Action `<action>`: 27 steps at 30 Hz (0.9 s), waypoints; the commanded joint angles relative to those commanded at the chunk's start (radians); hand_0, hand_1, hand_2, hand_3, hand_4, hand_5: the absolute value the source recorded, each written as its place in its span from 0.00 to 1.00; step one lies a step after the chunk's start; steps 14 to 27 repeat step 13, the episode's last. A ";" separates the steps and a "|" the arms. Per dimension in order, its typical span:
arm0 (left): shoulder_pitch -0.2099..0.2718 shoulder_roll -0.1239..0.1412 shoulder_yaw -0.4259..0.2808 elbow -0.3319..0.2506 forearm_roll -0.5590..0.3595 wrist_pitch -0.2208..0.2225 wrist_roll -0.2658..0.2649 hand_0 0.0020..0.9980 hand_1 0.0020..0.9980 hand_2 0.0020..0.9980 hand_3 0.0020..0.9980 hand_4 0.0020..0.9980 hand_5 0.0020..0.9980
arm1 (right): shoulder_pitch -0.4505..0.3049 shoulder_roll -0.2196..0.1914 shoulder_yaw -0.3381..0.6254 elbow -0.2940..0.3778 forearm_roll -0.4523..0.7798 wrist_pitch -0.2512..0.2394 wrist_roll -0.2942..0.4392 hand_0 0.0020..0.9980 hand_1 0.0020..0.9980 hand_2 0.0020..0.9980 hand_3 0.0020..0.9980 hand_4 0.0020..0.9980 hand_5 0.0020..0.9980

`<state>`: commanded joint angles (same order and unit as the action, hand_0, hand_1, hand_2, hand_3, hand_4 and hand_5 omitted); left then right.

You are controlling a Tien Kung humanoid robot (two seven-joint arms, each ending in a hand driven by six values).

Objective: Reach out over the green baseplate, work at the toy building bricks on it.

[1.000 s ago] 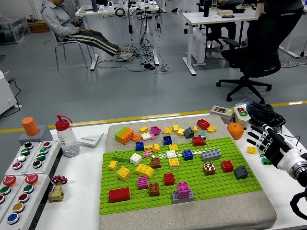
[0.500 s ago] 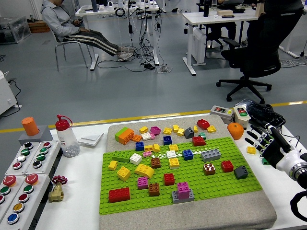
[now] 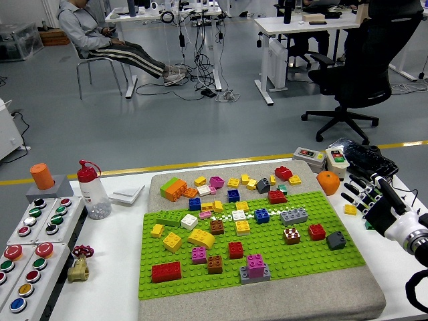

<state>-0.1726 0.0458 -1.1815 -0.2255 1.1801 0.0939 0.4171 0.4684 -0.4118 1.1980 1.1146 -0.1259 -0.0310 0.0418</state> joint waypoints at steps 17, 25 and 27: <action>-0.007 0.001 0.008 0.003 -0.011 0.004 -0.011 0.67 0.63 0.65 0.49 0.36 1.00 | 0.009 -0.014 -0.017 0.013 0.036 -0.006 0.017 0.76 0.70 0.71 0.77 0.53 0.38; -0.007 0.001 0.008 0.003 -0.011 0.004 -0.011 0.67 0.63 0.65 0.49 0.36 1.00 | 0.009 -0.014 -0.017 0.013 0.036 -0.006 0.017 0.76 0.70 0.71 0.77 0.53 0.38; -0.007 0.001 0.008 0.003 -0.011 0.004 -0.011 0.67 0.63 0.65 0.49 0.36 1.00 | 0.009 -0.014 -0.017 0.013 0.036 -0.006 0.017 0.76 0.70 0.71 0.77 0.53 0.38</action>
